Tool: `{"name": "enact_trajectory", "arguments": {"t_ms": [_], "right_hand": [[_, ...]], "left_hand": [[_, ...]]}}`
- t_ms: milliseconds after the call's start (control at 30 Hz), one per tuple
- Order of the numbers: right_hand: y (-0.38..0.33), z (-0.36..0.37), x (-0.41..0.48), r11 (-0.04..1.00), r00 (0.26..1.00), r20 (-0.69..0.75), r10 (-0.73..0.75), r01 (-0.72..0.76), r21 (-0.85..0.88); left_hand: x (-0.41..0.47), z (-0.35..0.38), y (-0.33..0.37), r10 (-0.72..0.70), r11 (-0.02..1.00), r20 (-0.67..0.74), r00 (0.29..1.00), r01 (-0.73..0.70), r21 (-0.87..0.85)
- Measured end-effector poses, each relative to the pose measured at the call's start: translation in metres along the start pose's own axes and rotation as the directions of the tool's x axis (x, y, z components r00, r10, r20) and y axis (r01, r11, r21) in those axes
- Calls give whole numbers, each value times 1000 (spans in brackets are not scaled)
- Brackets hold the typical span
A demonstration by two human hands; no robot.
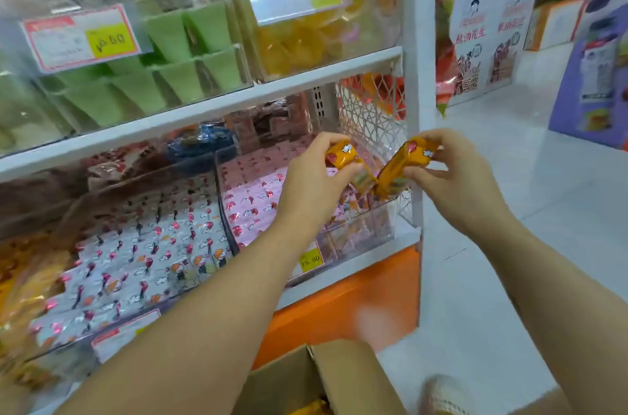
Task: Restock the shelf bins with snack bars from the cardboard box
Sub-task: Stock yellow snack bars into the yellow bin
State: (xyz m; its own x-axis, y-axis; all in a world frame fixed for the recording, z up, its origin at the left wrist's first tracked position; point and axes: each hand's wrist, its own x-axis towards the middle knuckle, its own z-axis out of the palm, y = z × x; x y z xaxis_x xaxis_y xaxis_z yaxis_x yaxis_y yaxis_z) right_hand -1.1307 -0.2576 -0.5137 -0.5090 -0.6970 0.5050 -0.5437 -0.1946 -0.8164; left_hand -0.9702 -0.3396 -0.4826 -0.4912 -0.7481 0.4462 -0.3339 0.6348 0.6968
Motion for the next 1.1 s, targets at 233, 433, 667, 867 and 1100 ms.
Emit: {"name": "enact_trajectory", "arguments": {"t_ms": [233, 433, 667, 867, 1100], "right_hand": [[11, 4, 18, 1000, 993, 118, -4, 3, 12], [7, 0, 25, 997, 968, 243, -63, 73, -33], [25, 16, 41, 935, 935, 349, -67, 181, -304], [32, 18, 48, 890, 916, 394, -71, 237, -390], [37, 6, 31, 842, 911, 387, -140, 315, -438]], "left_hand": [[8, 11, -6, 19, 990, 35, 999, -24, 141], [11, 24, -20, -31, 940, 145, 989, -20, 340], [13, 32, -28, -22, 814, 144, 989, -66, 578], [17, 38, -28, -13, 743, 211, 977, -132, 656], [-1, 35, -30, 60, 551, 317, 947, -296, 780]]}}
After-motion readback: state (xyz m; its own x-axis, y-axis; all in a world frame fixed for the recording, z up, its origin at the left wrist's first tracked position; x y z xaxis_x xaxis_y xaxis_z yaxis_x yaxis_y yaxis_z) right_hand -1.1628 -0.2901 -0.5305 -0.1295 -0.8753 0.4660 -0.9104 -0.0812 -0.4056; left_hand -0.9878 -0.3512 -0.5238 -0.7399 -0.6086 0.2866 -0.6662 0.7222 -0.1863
